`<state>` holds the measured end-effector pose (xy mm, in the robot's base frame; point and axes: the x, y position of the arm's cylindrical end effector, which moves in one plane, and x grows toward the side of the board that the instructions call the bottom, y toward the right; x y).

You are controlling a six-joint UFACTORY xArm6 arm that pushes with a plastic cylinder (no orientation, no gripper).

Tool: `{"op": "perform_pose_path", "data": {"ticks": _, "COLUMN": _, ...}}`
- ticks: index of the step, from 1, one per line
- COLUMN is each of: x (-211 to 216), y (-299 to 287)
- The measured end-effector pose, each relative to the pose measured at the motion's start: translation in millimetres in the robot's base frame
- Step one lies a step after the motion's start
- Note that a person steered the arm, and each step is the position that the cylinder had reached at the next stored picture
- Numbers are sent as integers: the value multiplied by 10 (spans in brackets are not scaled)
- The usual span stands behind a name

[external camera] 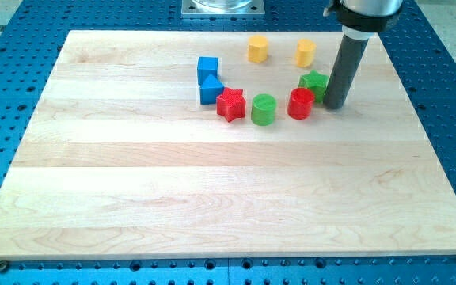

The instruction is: Place the green star in between the red blocks

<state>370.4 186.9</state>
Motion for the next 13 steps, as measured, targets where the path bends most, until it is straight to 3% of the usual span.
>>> {"op": "perform_pose_path", "data": {"ticks": 1, "x": -189, "y": 186}}
{"op": "perform_pose_path", "data": {"ticks": 3, "x": 533, "y": -818}}
{"op": "perform_pose_path", "data": {"ticks": 4, "x": 626, "y": -743}}
{"op": "perform_pose_path", "data": {"ticks": 5, "x": 511, "y": -376}}
{"op": "perform_pose_path", "data": {"ticks": 7, "x": 225, "y": -646}}
{"op": "perform_pose_path", "data": {"ticks": 8, "x": 274, "y": -109}}
{"op": "perform_pose_path", "data": {"ticks": 9, "x": -83, "y": -6}}
{"op": "perform_pose_path", "data": {"ticks": 12, "x": -148, "y": -614}}
{"op": "perform_pose_path", "data": {"ticks": 13, "x": 378, "y": -1155}}
